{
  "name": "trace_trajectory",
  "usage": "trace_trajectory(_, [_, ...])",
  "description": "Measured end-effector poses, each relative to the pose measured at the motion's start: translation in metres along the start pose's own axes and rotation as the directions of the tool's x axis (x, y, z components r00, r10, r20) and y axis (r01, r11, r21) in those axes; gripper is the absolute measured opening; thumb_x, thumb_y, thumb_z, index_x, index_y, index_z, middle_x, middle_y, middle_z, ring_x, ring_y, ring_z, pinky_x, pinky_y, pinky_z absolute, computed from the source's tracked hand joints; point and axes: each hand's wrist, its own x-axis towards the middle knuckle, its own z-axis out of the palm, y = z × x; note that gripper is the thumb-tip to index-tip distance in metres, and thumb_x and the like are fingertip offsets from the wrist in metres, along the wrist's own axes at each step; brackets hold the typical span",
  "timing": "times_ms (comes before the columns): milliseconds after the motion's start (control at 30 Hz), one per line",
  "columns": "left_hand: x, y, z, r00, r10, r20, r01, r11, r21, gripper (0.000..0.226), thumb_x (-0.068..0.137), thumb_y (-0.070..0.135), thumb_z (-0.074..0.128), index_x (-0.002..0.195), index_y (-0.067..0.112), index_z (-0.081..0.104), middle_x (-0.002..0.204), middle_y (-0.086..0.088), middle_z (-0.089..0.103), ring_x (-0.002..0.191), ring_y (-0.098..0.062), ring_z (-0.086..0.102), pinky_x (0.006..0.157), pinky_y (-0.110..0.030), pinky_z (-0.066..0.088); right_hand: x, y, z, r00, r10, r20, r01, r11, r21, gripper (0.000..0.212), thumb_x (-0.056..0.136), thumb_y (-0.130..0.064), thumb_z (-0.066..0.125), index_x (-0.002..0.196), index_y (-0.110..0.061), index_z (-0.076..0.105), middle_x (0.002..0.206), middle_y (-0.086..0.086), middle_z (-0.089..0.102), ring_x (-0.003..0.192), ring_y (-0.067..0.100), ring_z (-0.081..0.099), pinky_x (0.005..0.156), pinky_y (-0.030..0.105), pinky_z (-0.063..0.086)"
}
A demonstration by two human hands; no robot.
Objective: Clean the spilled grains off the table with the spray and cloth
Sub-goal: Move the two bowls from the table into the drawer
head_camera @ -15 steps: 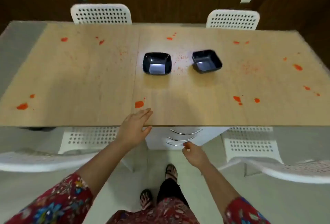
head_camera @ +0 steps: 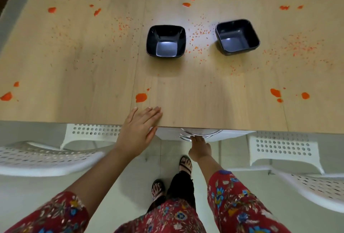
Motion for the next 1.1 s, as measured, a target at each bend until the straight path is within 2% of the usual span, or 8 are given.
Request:
trace_trajectory(267, [-0.002, 0.007, -0.004, 0.999, -0.032, 0.028, 0.032, 0.999, -0.013, 0.048, 0.095, 0.031, 0.038, 0.14, 0.019, 0.051, 0.147, 0.004, 0.046, 0.135, -0.016, 0.045, 0.116, -0.042, 0.018, -0.052, 0.007, 0.037, 0.994, 0.018, 0.112, -0.019, 1.0, 0.006, 0.063, 0.101, -0.029, 0.039, 0.156, -0.025, 0.008, 0.162, -0.004, 0.011, 0.15, 0.017, 0.006, 0.119, 0.04, 0.018])
trace_trajectory(567, [-0.001, 0.015, -0.006, 0.997, -0.063, 0.033, 0.063, 0.998, 0.009, 0.048, 0.092, 0.023, 0.057, 0.139, 0.013, 0.051, 0.146, -0.002, 0.048, 0.136, -0.022, 0.043, 0.115, -0.041, 0.012, -0.101, 0.02, 0.058, 0.991, 0.004, 0.135, -0.006, 1.0, 0.015, 0.051, 0.1, -0.042, 0.037, 0.148, -0.027, 0.031, 0.15, 0.002, 0.038, 0.138, 0.022, 0.035, 0.109, 0.038, 0.029])
trace_trajectory(700, [0.002, 0.018, -0.014, 0.992, -0.073, 0.106, 0.069, 0.997, 0.042, 0.053, 0.094, 0.029, 0.056, 0.143, 0.013, 0.045, 0.151, -0.003, 0.042, 0.142, -0.021, 0.033, 0.118, -0.04, 0.007, -0.113, 0.016, 0.042, 0.946, 0.033, 0.321, -0.044, 0.999, 0.029, 0.058, 0.1, -0.038, 0.041, 0.153, -0.022, 0.022, 0.157, 0.006, 0.029, 0.142, 0.026, 0.031, 0.111, 0.04, 0.03])
trace_trajectory(800, [0.006, 0.02, -0.022, 0.978, -0.086, 0.189, 0.071, 0.994, 0.083, 0.057, 0.099, 0.04, 0.042, 0.15, 0.017, 0.032, 0.158, 0.001, 0.027, 0.147, -0.016, 0.018, 0.119, -0.039, 0.0, -0.118, 0.004, 0.0, 0.891, -0.007, 0.454, -0.005, 1.0, 0.025, 0.052, 0.102, -0.041, 0.038, 0.141, -0.007, 0.045, 0.138, 0.013, 0.05, 0.119, 0.026, 0.052, 0.096, 0.034, 0.04])
trace_trajectory(867, [0.013, 0.021, -0.028, 0.978, -0.093, 0.189, 0.084, 0.995, 0.054, 0.056, 0.1, 0.043, 0.037, 0.15, 0.02, 0.032, 0.158, 0.004, 0.027, 0.148, -0.014, 0.016, 0.12, -0.039, -0.001, -0.12, -0.001, -0.041, 0.922, -0.075, 0.379, 0.047, 0.995, 0.083, 0.049, 0.101, -0.041, 0.04, 0.133, -0.007, 0.053, 0.118, 0.008, 0.058, 0.102, 0.022, 0.055, 0.085, 0.031, 0.04])
trace_trajectory(933, [0.021, 0.021, -0.033, 0.98, -0.114, 0.166, 0.125, 0.991, -0.056, 0.052, 0.099, 0.041, 0.041, 0.147, 0.021, 0.039, 0.154, 0.006, 0.034, 0.145, -0.013, 0.023, 0.12, -0.039, 0.004, -0.122, -0.002, -0.085, 0.976, -0.12, 0.18, 0.08, 0.973, 0.216, 0.045, 0.099, -0.04, 0.045, 0.136, -0.017, 0.052, 0.129, 0.004, 0.058, 0.117, 0.023, 0.055, 0.094, 0.031, 0.04])
trace_trajectory(1000, [0.038, 0.021, -0.037, 0.983, -0.171, 0.063, 0.181, 0.955, -0.235, 0.045, 0.096, 0.033, 0.051, 0.14, 0.02, 0.049, 0.148, 0.004, 0.045, 0.139, -0.013, 0.036, 0.118, -0.037, 0.014, -0.121, -0.002, -0.134, 0.992, -0.125, -0.038, 0.13, 0.927, 0.351, 0.039, 0.098, -0.041, 0.046, 0.125, -0.018, 0.062, 0.122, 0.004, 0.066, 0.111, 0.024, 0.061, 0.091, 0.033, 0.045])
trace_trajectory(1100, [0.08, 0.019, -0.049, 0.911, -0.412, -0.019, 0.335, 0.764, -0.551, 0.039, 0.094, 0.02, 0.058, 0.133, 0.016, 0.056, 0.138, -0.001, 0.054, 0.127, -0.018, 0.049, 0.107, -0.031, 0.034, -0.113, -0.001, -0.198, 0.977, -0.109, -0.182, 0.192, 0.825, 0.531, 0.031, 0.097, -0.037, 0.049, 0.097, -0.015, 0.07, 0.09, 0.0, 0.074, 0.085, 0.024, 0.07, 0.084, 0.039, 0.055])
